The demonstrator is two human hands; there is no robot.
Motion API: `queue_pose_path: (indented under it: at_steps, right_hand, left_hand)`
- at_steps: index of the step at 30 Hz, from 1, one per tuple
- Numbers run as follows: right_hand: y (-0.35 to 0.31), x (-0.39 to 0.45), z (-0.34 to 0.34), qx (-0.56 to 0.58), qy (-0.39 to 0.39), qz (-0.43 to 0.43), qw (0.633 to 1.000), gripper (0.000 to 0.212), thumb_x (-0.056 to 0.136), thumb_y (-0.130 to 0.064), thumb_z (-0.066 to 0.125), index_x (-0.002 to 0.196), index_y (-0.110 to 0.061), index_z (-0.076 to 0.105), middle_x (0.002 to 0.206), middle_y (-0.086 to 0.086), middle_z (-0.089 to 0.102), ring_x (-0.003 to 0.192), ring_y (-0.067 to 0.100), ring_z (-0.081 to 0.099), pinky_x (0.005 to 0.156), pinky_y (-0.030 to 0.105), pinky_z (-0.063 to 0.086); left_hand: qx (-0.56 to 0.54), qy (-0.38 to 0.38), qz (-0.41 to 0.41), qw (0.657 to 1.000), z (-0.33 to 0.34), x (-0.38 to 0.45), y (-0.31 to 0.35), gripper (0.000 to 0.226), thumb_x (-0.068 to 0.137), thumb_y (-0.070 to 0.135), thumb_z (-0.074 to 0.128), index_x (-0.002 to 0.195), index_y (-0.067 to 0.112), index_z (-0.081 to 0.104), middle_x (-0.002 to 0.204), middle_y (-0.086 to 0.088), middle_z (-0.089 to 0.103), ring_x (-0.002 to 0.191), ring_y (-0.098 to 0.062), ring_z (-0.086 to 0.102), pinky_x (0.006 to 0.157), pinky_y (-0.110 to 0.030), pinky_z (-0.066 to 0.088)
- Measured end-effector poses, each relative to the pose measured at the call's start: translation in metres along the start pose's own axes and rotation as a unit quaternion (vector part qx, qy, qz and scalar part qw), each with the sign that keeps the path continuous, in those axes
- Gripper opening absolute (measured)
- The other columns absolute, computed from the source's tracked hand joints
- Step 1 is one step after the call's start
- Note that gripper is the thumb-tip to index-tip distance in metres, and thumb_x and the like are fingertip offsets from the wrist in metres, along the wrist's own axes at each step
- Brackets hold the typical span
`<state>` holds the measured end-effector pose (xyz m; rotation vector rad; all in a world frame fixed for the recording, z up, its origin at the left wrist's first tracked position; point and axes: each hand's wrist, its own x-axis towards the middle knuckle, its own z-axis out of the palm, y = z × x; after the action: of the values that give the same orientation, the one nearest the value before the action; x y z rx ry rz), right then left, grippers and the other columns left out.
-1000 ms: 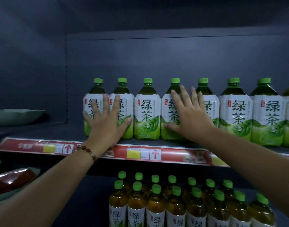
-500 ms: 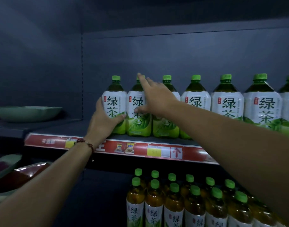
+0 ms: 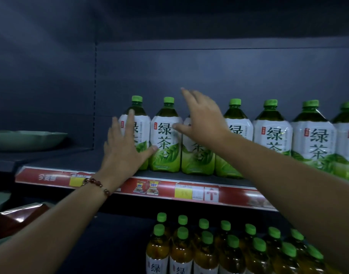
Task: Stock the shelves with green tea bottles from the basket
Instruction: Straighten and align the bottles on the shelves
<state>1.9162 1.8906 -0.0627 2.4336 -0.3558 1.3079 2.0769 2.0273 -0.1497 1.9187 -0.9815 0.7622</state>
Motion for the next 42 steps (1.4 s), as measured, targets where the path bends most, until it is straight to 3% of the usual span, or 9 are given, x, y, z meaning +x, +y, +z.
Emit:
queue_pose_path:
  at_steps: [2,4,6,9,16,21,24,33,42]
  right_hand:
    - [0.016,-0.001,-0.011,0.065,-0.021,0.076,0.995,0.108,0.080,-0.049,0.076,0.159,-0.020,0.008,0.161,0.011,0.022,0.143,0.031,0.031,0.111,0.040,0.033]
    - [0.026,0.000,-0.018,0.109,-0.120,0.126,0.979,0.122,0.076,-0.041,0.082,0.159,-0.023,-0.006,0.164,0.013,0.015,0.142,0.032,0.036,0.103,0.039,0.040]
    - [0.027,0.001,-0.021,0.079,-0.190,0.118,0.972,0.134,0.072,-0.038,0.087,0.157,-0.025,-0.016,0.159,0.017,0.026,0.133,0.033,0.047,0.092,0.037,0.043]
    - [0.026,-0.001,-0.019,0.019,-0.186,0.092,0.978,0.136,0.070,-0.040,0.088,0.157,-0.025,-0.016,0.147,0.020,0.042,0.121,0.036,0.055,0.083,0.037,0.045]
    - [0.031,-0.007,-0.016,0.026,-0.168,0.066,0.983,0.125,0.074,-0.045,0.083,0.158,-0.023,-0.007,0.149,0.016,0.039,0.129,0.035,0.048,0.095,0.041,0.045]
    - [0.052,-0.027,-0.035,-0.026,-0.123,0.043,0.991,0.112,0.075,-0.045,0.081,0.159,-0.020,0.011,0.157,0.009,0.030,0.144,0.028,0.029,0.113,0.040,0.032]
    - [0.068,-0.044,-0.042,-0.091,-0.156,0.028,0.983,0.103,0.080,-0.042,0.078,0.158,-0.021,0.013,0.165,0.009,0.014,0.151,0.029,0.016,0.119,0.044,0.027]
    - [0.078,-0.055,-0.045,-0.075,-0.172,0.005,0.982,0.095,0.085,-0.037,0.074,0.158,-0.020,0.015,0.165,0.001,0.018,0.153,0.027,0.007,0.120,0.040,0.020]
    - [0.087,-0.059,-0.043,-0.040,-0.165,-0.004,0.986,0.088,0.084,-0.035,0.076,0.155,-0.020,0.026,0.163,0.001,0.023,0.153,0.026,0.007,0.121,0.045,0.022]
  left_hand:
    - [0.100,-0.009,0.081,0.992,-0.003,0.003,0.014,0.118,0.072,0.076,0.063,0.150,0.047,-0.019,0.164,-0.011,-0.014,0.151,-0.037,-0.004,0.117,-0.063,0.011]
    - [0.171,-0.028,0.140,0.975,-0.004,0.009,0.024,0.118,0.069,0.082,0.058,0.150,0.047,-0.021,0.164,-0.011,-0.019,0.150,-0.040,-0.011,0.115,-0.067,0.004]
    - [0.221,-0.045,0.169,0.959,-0.002,0.016,0.032,0.119,0.067,0.087,0.052,0.149,0.047,-0.024,0.164,-0.011,-0.018,0.149,-0.040,-0.015,0.114,-0.069,-0.001]
    - [0.230,-0.070,0.183,0.953,0.000,0.023,0.037,0.118,0.067,0.088,0.050,0.149,0.046,-0.024,0.166,-0.011,-0.005,0.151,-0.038,-0.011,0.114,-0.068,-0.004]
    - [0.215,-0.079,0.174,0.958,0.002,0.021,0.041,0.113,0.071,0.086,0.049,0.154,0.042,-0.014,0.165,-0.011,-0.002,0.151,-0.037,-0.011,0.116,-0.065,-0.005]
    - [0.225,-0.041,0.234,0.945,0.006,0.020,0.065,0.113,0.070,0.087,0.052,0.155,0.042,-0.007,0.164,-0.015,0.003,0.151,-0.039,-0.001,0.116,-0.067,-0.001]
    - [0.229,-0.041,0.252,0.939,0.011,0.020,0.080,0.113,0.071,0.082,0.057,0.156,0.040,-0.003,0.163,-0.016,0.010,0.151,-0.038,0.003,0.115,-0.066,-0.002]
    - [0.242,-0.047,0.266,0.932,0.016,0.018,0.086,0.110,0.074,0.074,0.064,0.158,0.030,0.007,0.157,-0.017,0.025,0.148,-0.038,0.014,0.118,-0.063,0.007]
    - [0.238,-0.073,0.247,0.936,0.013,0.013,0.091,0.108,0.079,0.072,0.061,0.158,0.031,-0.001,0.161,-0.015,0.015,0.150,-0.035,0.006,0.121,-0.059,0.005]
